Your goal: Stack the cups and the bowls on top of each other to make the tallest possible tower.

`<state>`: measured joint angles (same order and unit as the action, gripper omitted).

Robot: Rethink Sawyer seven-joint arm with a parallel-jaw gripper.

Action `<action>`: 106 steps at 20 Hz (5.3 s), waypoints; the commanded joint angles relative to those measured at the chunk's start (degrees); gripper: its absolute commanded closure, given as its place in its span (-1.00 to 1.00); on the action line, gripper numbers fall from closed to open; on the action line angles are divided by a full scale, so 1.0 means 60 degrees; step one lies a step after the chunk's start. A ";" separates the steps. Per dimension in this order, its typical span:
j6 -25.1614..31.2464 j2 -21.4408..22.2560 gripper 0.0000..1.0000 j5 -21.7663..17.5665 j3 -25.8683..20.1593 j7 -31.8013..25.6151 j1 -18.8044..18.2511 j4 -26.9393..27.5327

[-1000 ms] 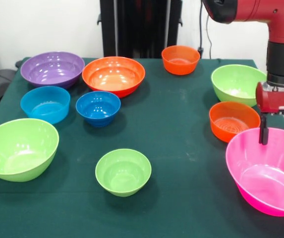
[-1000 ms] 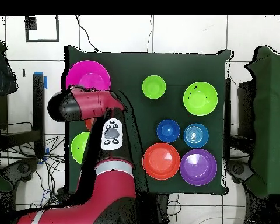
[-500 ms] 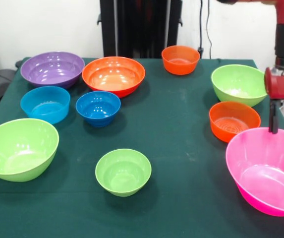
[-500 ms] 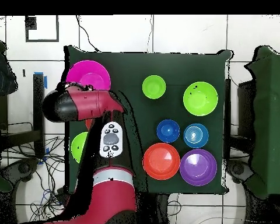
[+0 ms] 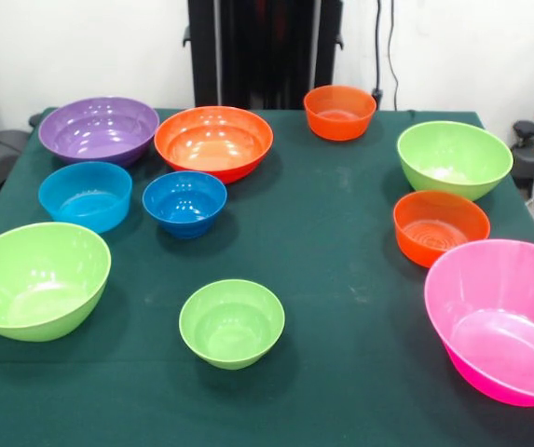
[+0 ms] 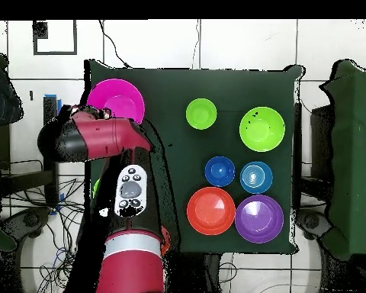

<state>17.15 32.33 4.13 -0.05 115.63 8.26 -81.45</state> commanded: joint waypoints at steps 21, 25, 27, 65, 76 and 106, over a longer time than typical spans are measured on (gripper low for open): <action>-0.1508 0.0199 -1.00 0.0020 -0.0696 0.1618 0.0219 -0.2816; -0.1590 0.0075 -1.00 0.0058 -0.0552 0.1580 0.0312 -0.2789; -0.1600 0.0020 -1.00 0.0028 -0.0450 0.1524 0.0405 -0.2752; -0.3970 -0.2284 -1.00 0.0613 0.0585 0.1867 0.2038 -0.2824; -0.4198 -0.2008 -1.00 0.0256 0.0376 0.1625 0.1761 -0.3256; -0.3653 -0.1065 -1.00 0.0390 -0.0355 0.1616 0.1193 -0.3688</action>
<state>-7.52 25.70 6.89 5.37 115.90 16.98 -100.27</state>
